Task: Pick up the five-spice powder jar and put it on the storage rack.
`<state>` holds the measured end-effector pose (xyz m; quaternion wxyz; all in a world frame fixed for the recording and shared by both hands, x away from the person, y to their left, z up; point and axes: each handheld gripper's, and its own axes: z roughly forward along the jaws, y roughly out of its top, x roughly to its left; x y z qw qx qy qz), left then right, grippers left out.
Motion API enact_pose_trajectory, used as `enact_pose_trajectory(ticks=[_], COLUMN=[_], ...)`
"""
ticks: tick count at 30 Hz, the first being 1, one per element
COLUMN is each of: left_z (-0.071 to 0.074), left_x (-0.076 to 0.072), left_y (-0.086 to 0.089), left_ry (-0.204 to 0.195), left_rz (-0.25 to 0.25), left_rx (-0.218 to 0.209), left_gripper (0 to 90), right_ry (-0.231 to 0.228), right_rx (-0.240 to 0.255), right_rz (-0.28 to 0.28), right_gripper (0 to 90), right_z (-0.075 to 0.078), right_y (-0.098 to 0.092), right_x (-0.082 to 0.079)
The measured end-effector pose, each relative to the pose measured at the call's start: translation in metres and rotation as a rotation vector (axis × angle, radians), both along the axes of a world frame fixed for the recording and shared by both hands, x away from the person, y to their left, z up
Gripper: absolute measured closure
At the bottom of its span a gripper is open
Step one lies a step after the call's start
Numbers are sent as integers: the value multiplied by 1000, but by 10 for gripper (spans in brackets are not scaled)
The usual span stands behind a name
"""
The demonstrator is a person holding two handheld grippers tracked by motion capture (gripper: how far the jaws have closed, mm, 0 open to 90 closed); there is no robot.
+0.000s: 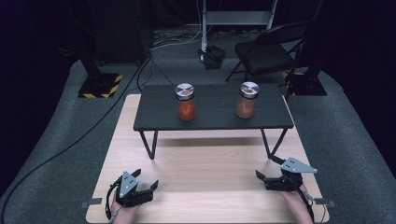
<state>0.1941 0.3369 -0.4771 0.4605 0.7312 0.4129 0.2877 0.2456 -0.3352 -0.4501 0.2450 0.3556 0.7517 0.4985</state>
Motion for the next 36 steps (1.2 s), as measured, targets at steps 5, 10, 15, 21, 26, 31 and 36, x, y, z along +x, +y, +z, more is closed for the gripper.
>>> enact_pose_trajectory(ticks=[5,10,15,21,26,31,36], left_z=[0,0,0,0,-1,-1,-1], left_x=[0,0,0,0,-1,-2,-2], left_y=[0,-1,0,0,3,3,3], left_ry=[-1,-2,0,1,2,0,-1], left_rz=[1,1,3,6,11,14,12], left_rx=[1,3,-4,-5,-17,-18,-14], left_gripper=[176,176,176,176,175,175,175], right_ry=[4,11,-8,-20,-19,-14,-14], right_rx=[5,22,15,16,19,22,19], right_rz=[-25,-53,-84,-95,-94,-96,-97], right_gripper=[88,92,99,99,100,102,104], right_z=[-12,-22,-28,-29,-30,-29,-29], right_y=[-2,-8,-7,-7,-8,-8,-8], right_x=[-6,-11,-21,-25,-26,-25,-25])
